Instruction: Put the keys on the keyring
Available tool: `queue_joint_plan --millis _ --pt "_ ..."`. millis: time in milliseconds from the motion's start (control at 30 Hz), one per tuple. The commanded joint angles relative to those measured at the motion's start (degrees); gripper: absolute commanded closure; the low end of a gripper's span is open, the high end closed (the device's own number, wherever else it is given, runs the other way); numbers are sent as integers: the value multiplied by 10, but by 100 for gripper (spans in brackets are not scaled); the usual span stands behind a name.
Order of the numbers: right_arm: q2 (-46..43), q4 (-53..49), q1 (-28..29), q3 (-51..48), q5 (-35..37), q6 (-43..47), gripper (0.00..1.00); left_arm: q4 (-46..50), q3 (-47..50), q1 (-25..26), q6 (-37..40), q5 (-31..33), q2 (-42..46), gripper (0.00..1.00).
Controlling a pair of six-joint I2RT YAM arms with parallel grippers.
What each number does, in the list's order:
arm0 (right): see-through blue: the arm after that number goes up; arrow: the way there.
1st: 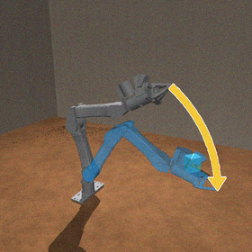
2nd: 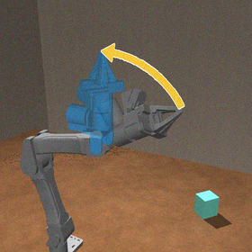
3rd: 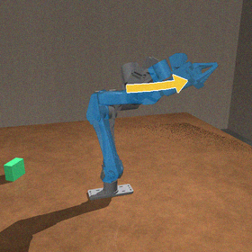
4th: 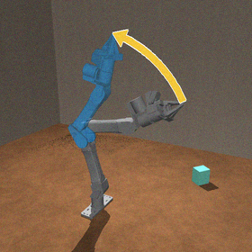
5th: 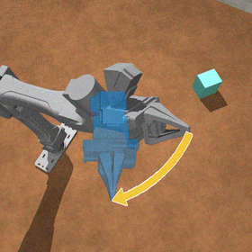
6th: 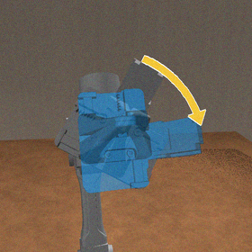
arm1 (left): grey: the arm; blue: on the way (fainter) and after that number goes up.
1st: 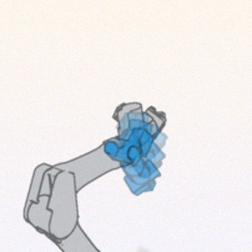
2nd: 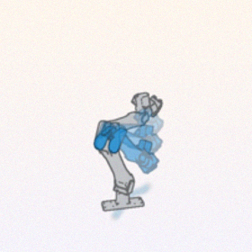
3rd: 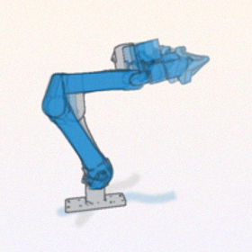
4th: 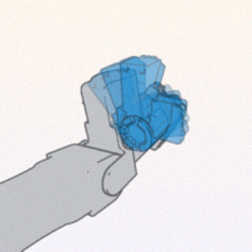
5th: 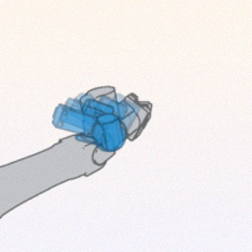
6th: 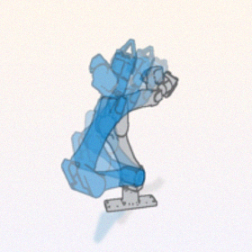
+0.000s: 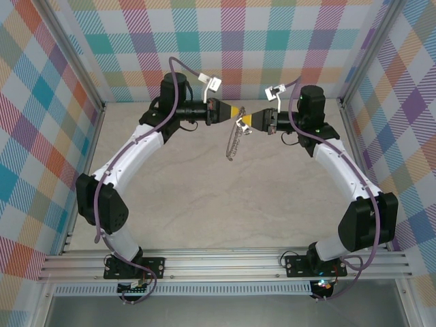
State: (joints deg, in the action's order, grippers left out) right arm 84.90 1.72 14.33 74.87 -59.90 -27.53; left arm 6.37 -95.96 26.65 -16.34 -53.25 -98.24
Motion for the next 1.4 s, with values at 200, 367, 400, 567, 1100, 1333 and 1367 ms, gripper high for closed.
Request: queue_joint_plan --millis 200,367,400,567,1100,1333,1367 --pt "-8 12 31 -4 52 -4 100 -95 33 11 -43 30 45 100" --pt "-6 12 50 4 81 -9 100 -107 51 19 -48 52 51 100" --pt "-6 12 53 4 88 -11 100 -111 56 21 -53 57 52 100" --pt "-15 1 59 0 111 -15 84 -136 78 24 -69 83 54 100" --pt "-188 36 -15 -137 198 -87 22 -194 115 23 -59 70 80 100" --pt "-166 135 -15 -161 195 -178 18 -242 130 23 -59 46 87 100" --pt "-163 151 -15 -166 198 -192 19 -247 133 23 -59 44 87 100"
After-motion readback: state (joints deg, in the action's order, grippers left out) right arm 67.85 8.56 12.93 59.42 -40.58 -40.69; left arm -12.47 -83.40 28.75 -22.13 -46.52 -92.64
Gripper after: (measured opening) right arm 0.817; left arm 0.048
